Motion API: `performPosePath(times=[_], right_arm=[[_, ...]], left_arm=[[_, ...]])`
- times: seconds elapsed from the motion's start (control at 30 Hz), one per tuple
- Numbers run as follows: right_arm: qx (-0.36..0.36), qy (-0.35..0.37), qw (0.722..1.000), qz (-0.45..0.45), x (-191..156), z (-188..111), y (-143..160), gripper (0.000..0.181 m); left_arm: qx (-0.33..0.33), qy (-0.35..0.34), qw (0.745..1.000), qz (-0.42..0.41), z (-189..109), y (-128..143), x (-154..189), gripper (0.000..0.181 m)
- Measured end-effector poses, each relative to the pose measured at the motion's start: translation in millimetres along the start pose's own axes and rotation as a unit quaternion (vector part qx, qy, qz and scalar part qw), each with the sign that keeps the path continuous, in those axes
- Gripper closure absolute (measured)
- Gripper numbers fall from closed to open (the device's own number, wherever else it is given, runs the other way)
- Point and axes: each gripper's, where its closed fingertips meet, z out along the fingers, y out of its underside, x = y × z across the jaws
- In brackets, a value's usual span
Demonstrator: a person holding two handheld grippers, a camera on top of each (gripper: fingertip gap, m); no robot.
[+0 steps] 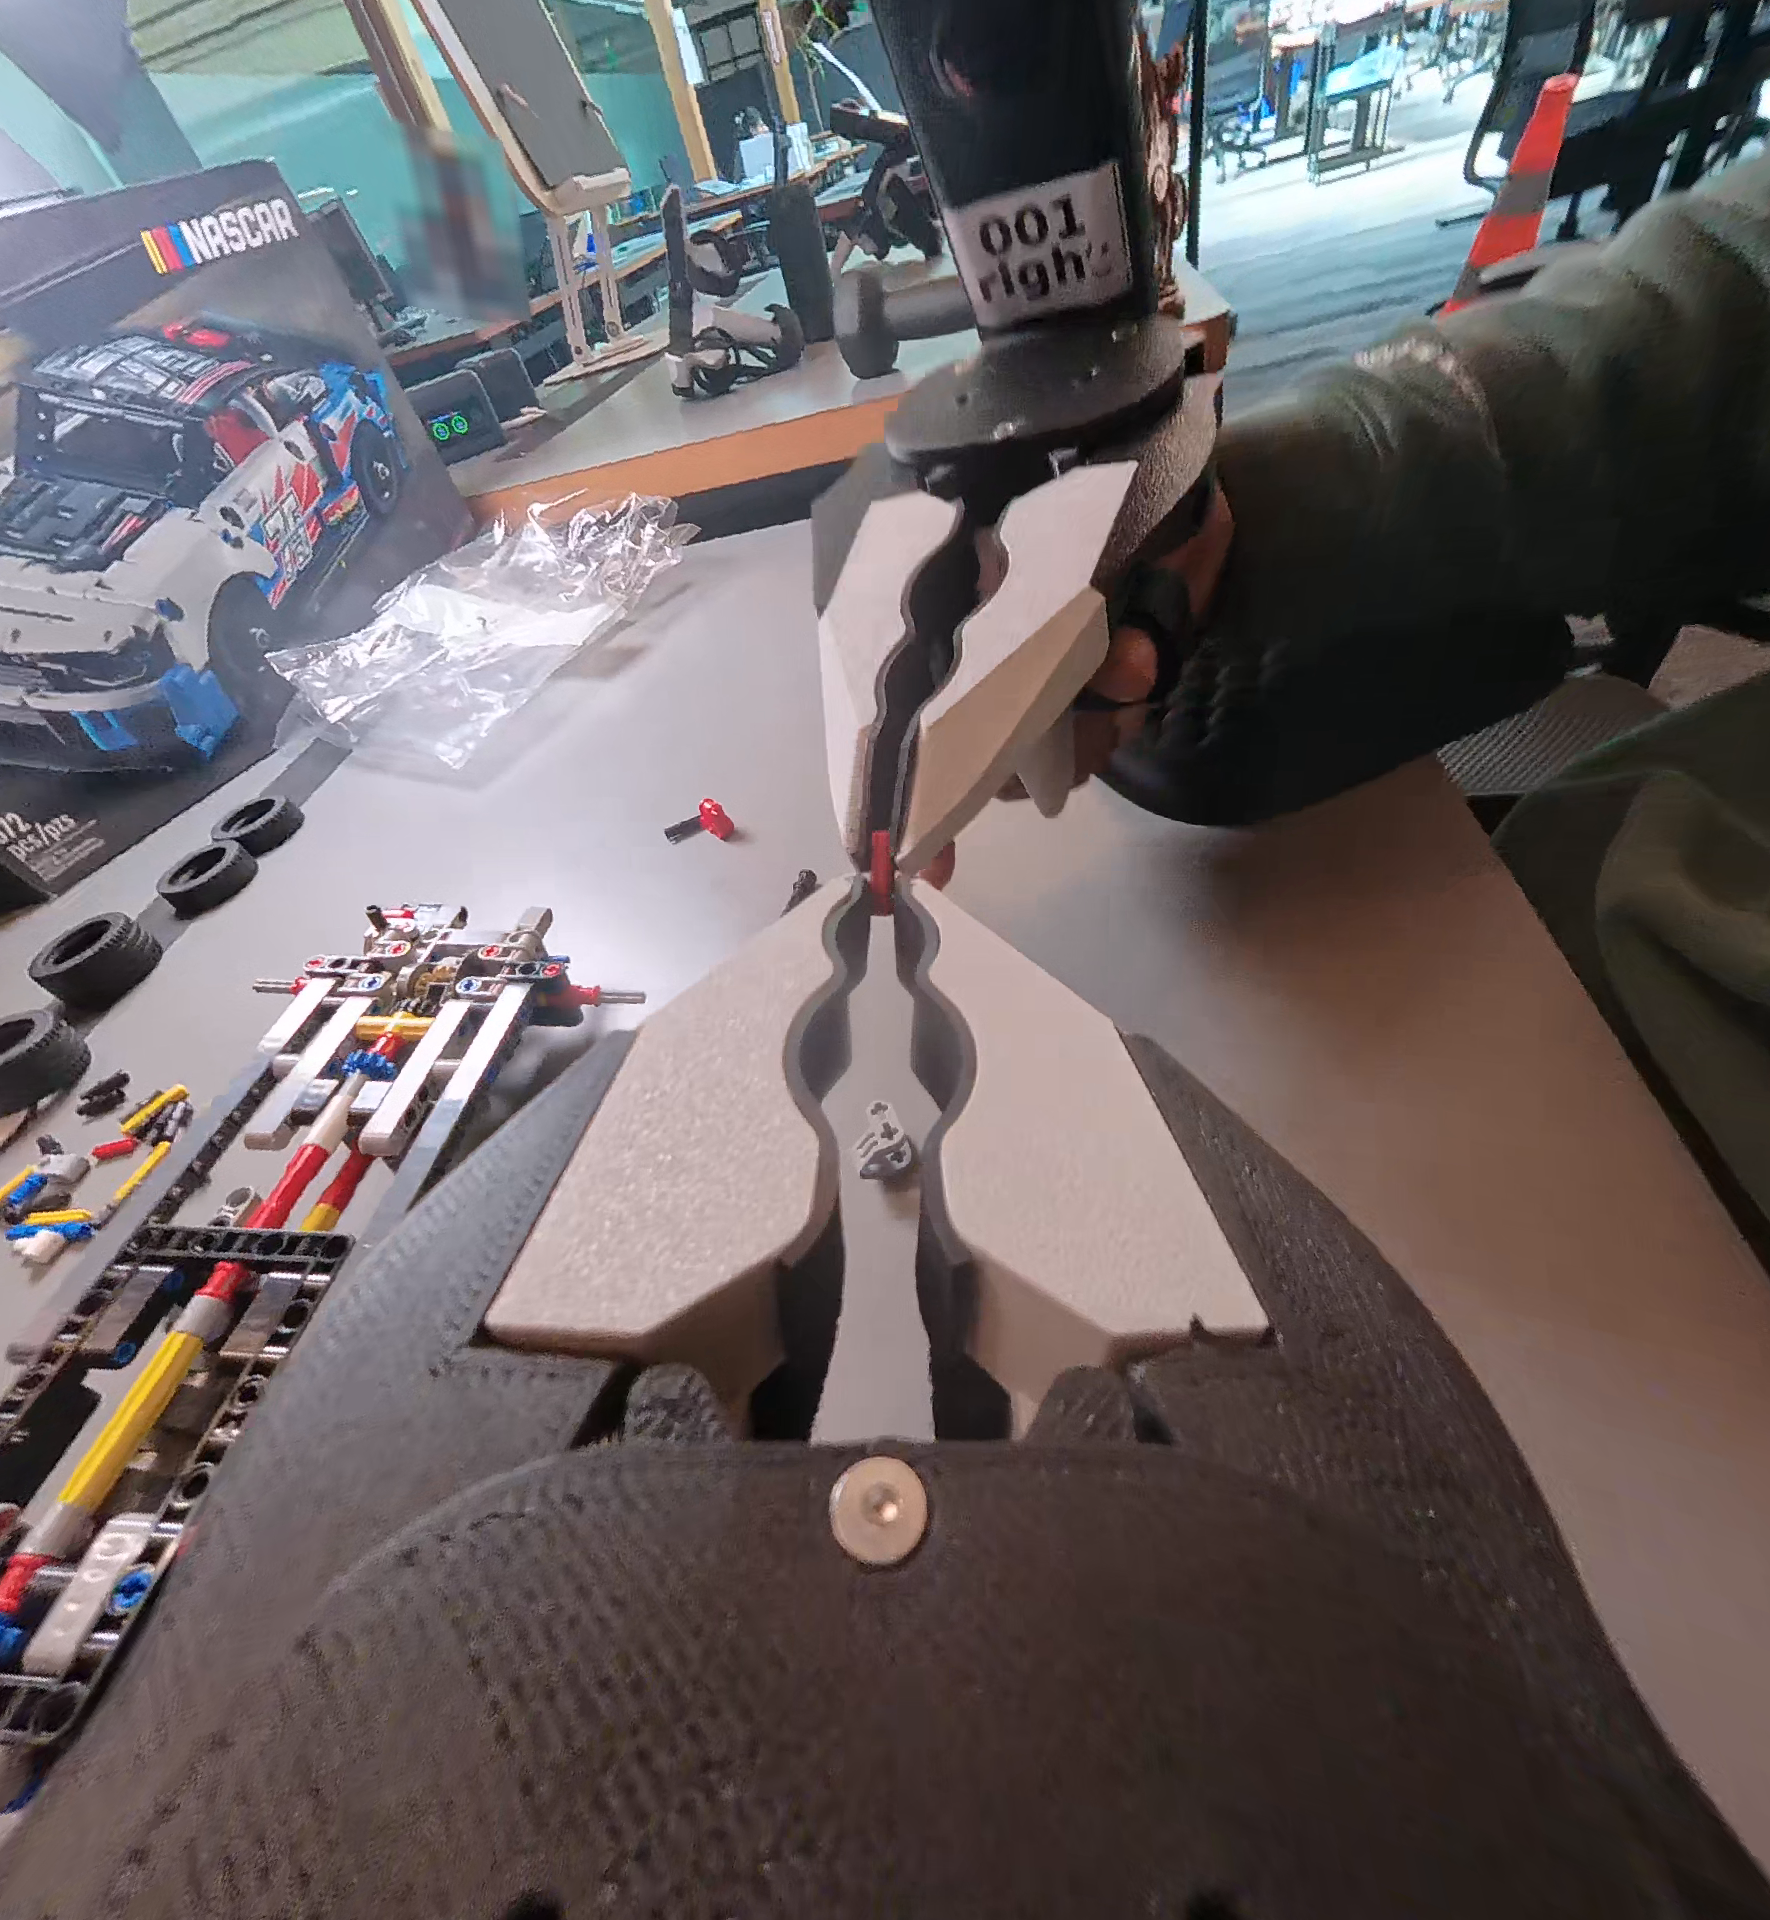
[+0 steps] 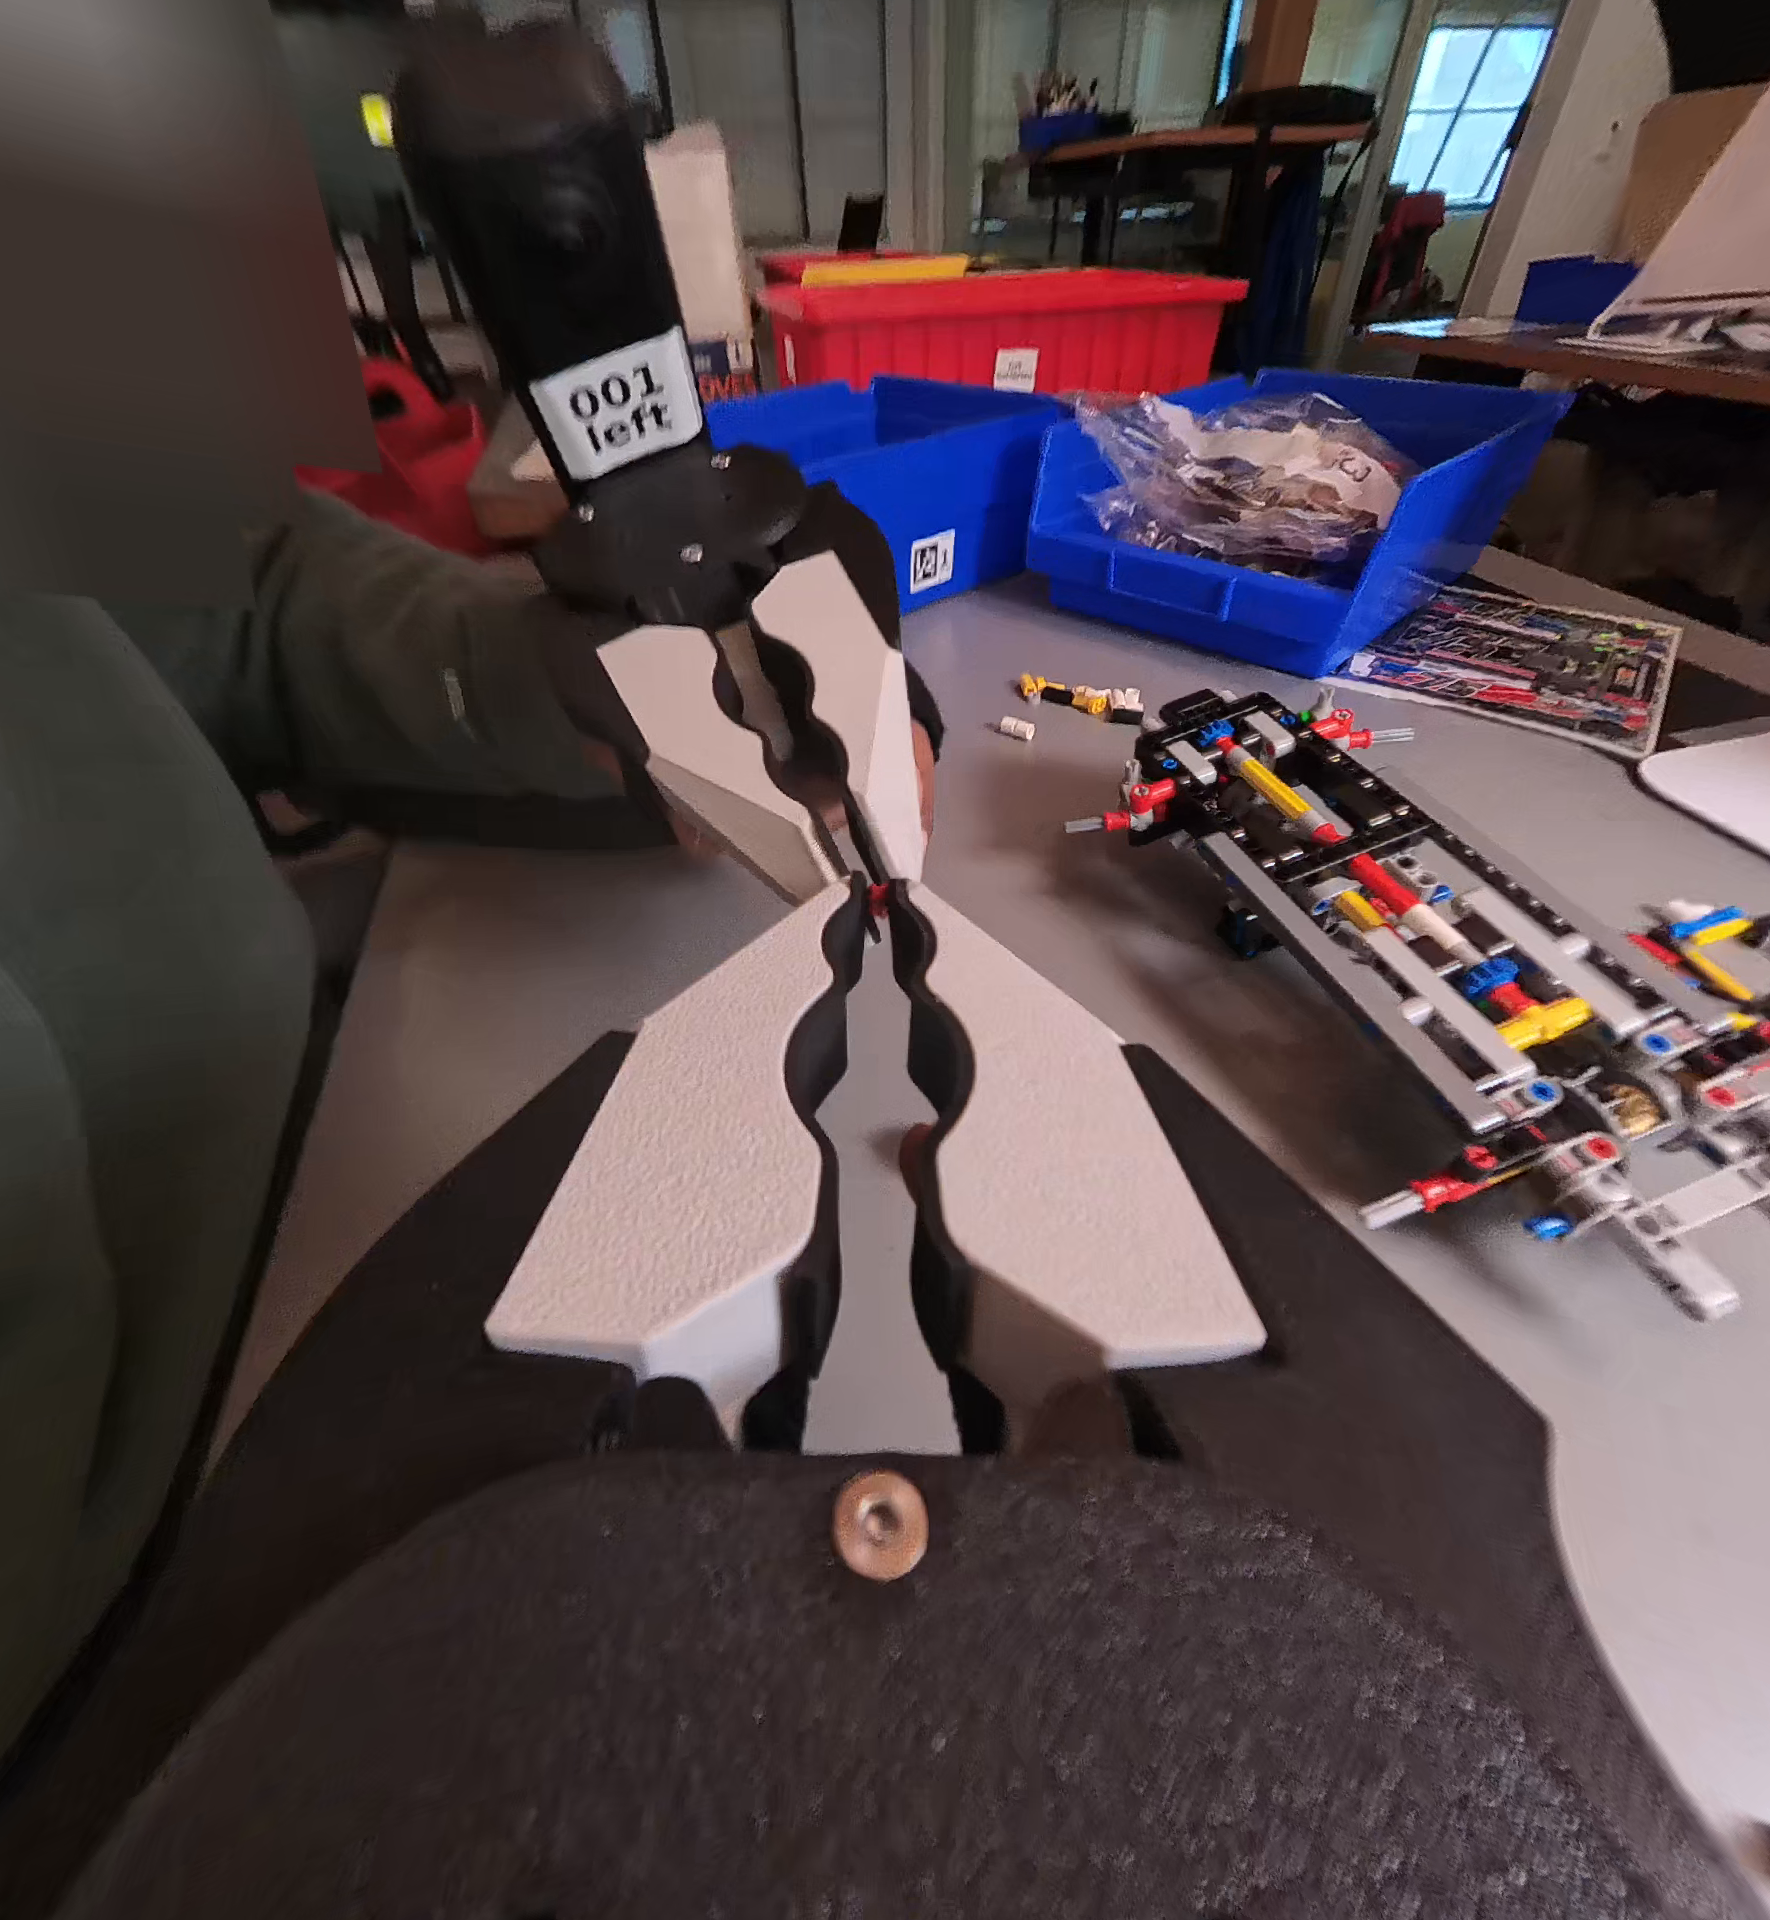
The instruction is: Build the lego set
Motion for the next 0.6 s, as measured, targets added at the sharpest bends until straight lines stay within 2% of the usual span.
performPosePath(times=[0.2,0.6], right_arm=[[-0.107,-0.01,0.986,-0.125,-9.3,-5.0,7.2,0.17],[-0.202,-0.035,0.956,-0.209,-12.9,-7.3,18.6,0.179]], left_arm=[[-0.012,0.005,0.999,0.035,1.3,1.0,5.9,0.179],[-0.034,0.031,0.998,0.042,5.8,8.2,17.3,0.179]])
